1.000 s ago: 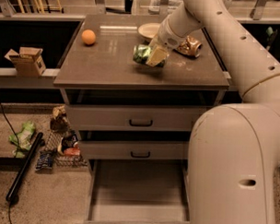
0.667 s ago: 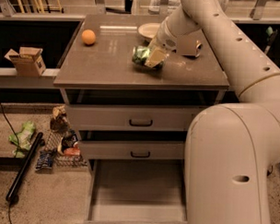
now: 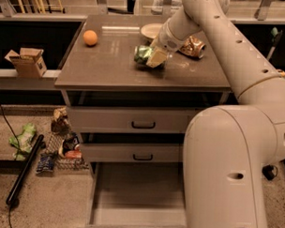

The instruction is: Pick green can from bottom drawer and place on counter

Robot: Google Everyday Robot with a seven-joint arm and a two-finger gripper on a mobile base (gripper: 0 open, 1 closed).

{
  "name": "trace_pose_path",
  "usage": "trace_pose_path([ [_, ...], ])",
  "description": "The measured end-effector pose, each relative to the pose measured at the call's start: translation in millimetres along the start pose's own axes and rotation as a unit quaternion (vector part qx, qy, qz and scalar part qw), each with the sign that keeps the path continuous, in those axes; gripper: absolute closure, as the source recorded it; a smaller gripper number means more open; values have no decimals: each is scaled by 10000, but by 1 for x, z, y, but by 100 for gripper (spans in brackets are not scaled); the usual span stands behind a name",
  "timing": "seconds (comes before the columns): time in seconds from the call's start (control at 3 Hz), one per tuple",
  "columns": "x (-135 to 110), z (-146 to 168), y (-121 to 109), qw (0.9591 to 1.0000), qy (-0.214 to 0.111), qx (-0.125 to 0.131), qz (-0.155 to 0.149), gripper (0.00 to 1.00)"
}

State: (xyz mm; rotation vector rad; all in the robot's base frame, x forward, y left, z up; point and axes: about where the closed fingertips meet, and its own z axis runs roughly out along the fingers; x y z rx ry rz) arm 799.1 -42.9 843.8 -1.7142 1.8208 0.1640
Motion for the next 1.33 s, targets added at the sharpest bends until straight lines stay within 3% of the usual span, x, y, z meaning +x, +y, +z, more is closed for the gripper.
trace_pose_path([
  [0.33,1,-3,-4,10000,-59,22,26,0],
  [0.67,4,-19,-13,9997,-165,171,78,0],
  [1.0,9,-66,-19,9990,-213,329,-195,0],
  [1.33,8,-121,-4,9956,-370,252,-824,0],
])
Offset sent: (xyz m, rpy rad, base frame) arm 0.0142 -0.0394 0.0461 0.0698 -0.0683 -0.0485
